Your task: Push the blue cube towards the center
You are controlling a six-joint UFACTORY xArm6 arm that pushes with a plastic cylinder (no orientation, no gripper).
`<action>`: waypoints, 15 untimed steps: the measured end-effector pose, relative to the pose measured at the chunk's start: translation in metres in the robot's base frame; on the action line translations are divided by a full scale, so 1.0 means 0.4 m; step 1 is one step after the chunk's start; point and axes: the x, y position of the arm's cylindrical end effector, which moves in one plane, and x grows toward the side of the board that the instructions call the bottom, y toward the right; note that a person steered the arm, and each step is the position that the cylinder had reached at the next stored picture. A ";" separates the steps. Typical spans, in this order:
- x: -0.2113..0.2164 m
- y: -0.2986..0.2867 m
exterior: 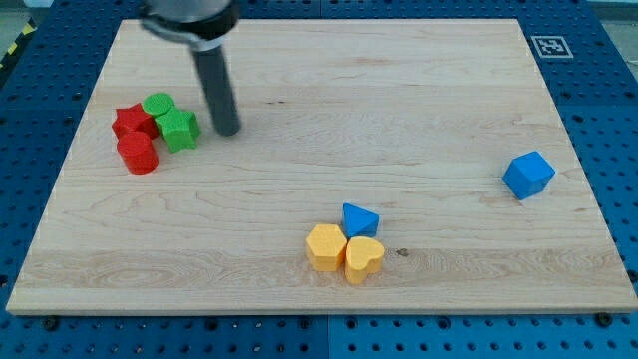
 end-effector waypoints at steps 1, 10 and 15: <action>-0.071 0.250; 0.258 0.773; 0.196 0.749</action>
